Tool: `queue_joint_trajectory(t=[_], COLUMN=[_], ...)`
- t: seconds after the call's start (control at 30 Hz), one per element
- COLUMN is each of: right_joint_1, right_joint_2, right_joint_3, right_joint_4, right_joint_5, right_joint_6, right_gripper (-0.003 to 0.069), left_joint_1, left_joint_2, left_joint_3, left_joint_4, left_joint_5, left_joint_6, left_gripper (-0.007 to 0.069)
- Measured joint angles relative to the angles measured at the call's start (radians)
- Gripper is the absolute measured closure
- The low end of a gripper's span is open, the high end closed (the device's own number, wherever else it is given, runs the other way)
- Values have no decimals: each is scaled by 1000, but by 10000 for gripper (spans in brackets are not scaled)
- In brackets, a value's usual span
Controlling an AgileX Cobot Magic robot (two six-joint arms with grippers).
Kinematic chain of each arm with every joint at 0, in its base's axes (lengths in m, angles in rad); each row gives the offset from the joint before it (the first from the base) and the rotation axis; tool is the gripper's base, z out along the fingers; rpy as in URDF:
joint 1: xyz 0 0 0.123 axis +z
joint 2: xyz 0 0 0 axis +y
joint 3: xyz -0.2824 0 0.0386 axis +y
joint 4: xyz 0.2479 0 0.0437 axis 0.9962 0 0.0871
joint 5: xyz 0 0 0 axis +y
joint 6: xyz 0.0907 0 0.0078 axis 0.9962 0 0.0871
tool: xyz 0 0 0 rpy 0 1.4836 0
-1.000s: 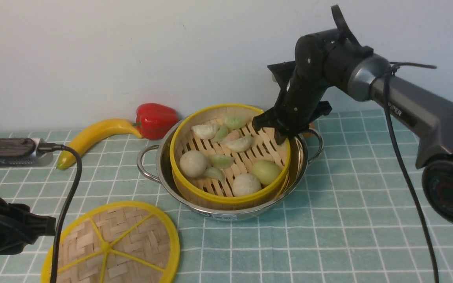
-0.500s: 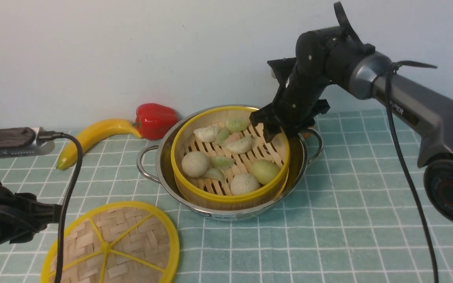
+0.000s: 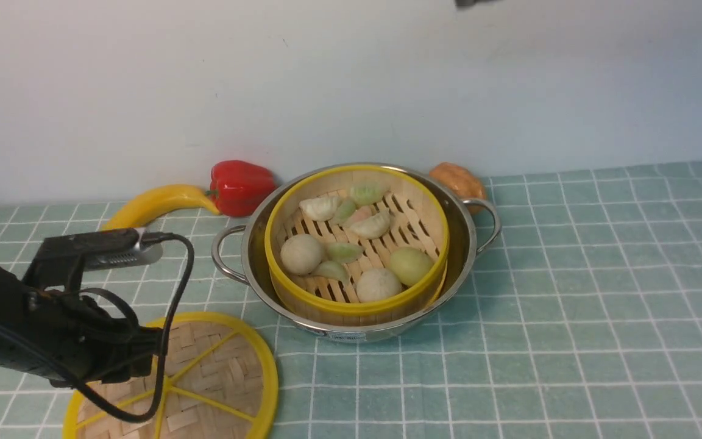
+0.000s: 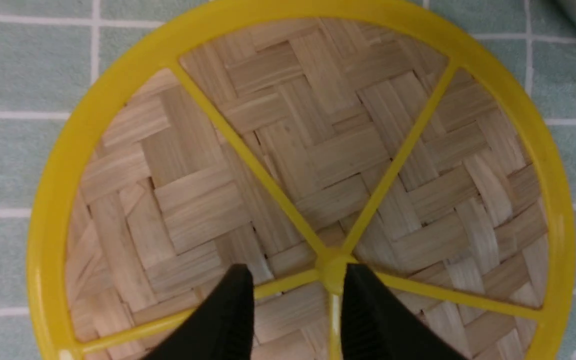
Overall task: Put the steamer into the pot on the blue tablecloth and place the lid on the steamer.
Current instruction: 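Grasp the bamboo steamer lid lying on the table by its centre knob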
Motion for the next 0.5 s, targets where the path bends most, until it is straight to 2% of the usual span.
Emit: queue_joint_trajectory(t=[0.33, 0.5], right_joint_1=[0, 0], right_joint_2=[-308, -414], right_joint_3=[24, 152], right_joint_4=[15, -17], right_joint_5=[-1, -1], right_joint_6=[-30, -32], right_gripper=[146, 146], left_joint_1=[0, 0], left_joint_2=[69, 70], left_joint_3=[0, 0], left_joint_4=[-110, -119], left_joint_5=[-10, -10], left_joint_6=[14, 14], left_gripper=[382, 382])
